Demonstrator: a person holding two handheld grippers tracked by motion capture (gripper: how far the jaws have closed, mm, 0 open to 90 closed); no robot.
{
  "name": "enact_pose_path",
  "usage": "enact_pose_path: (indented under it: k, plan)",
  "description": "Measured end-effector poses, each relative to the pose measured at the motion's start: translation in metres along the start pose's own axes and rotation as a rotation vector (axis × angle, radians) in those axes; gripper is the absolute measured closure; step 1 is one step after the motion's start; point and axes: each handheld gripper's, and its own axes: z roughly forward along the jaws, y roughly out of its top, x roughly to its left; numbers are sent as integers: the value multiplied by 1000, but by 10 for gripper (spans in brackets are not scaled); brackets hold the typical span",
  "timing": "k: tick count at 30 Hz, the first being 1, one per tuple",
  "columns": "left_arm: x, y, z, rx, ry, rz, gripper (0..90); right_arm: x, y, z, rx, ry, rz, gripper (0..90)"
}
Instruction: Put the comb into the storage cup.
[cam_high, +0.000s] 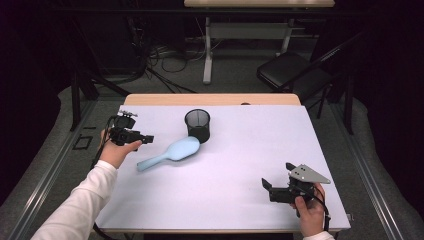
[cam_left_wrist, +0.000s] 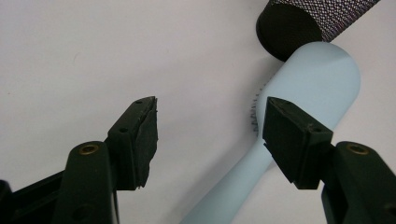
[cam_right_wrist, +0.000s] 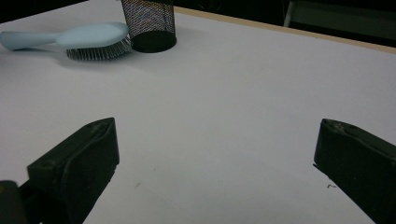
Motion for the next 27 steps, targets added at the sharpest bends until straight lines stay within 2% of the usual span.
enact_pose_path:
  k: [1, 4, 9, 10, 13, 16, 18, 21, 24, 27]
  plan:
    - [1, 0, -1, 2, -2, 5, 315, 0, 0, 0, 1, 0, 0, 0]
    - [1, 1, -3, -1, -3, 11, 286, 0, 0, 0, 1, 1, 0, 0]
    - [0, 1, -4, -17, -30, 34, 214, 1, 0, 0, 6, 0, -1, 0]
    - [-1, 1, -4, -19, -36, 36, 173, 1, 0, 0, 6, -1, -2, 0]
    - [-2, 2, -3, -23, -55, 47, 154, 1, 0, 0, 6, -1, -3, 0]
    - [-4, 2, -1, -25, -57, 52, 57, 1, 0, 0, 5, -2, -3, 0]
    - [-5, 3, 0, -23, -64, 61, 22, 1, 0, 0, 5, -2, -3, 0]
    - [-7, 5, 0, -23, -73, 93, 4, 1, 0, 0, 6, -2, -3, 0]
    - [-8, 5, 2, -1, -71, 119, 4, 1, 0, 0, 6, -3, -6, 0]
    - [-10, 5, 3, 52, -59, 205, 4, 1, 0, 0, 7, -3, -5, 0]
